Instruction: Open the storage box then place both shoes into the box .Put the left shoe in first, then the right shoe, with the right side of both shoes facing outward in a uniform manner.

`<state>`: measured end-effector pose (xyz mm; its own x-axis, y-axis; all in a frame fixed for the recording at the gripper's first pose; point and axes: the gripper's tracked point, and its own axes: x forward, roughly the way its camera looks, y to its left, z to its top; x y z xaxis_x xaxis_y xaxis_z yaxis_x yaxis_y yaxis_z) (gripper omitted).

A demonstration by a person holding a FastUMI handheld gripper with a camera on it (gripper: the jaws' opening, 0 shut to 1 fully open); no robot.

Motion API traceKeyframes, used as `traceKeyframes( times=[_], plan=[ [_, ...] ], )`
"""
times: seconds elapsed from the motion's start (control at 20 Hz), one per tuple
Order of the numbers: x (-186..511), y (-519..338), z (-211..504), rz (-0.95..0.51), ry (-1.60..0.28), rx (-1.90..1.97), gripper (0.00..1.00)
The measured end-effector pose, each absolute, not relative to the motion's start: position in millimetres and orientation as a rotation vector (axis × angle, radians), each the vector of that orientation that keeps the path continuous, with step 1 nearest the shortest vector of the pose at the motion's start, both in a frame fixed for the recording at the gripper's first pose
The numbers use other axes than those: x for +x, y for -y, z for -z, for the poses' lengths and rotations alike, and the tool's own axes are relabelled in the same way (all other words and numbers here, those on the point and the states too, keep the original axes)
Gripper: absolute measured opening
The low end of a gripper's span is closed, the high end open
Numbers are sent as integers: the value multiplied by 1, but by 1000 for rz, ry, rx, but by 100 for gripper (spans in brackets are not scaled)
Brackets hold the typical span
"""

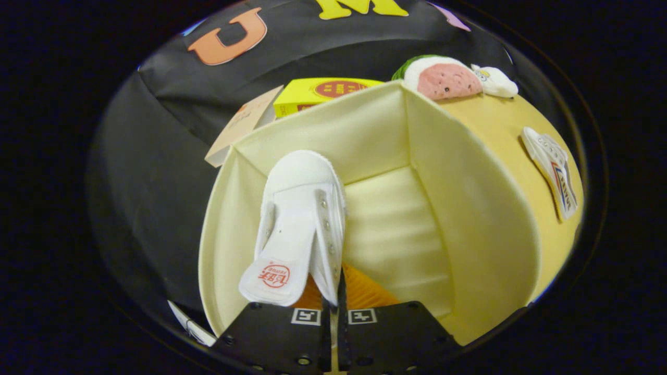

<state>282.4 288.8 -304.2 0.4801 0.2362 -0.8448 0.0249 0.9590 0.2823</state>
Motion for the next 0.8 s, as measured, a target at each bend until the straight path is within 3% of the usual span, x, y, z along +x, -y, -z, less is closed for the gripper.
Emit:
traceKeyframes(
  times=[0.3, 0.8],
  plan=[
    [276, -288, 296, -182, -1107, 217, 19],
    [265, -267, 220, -284, -919, 53, 94]
  ],
)
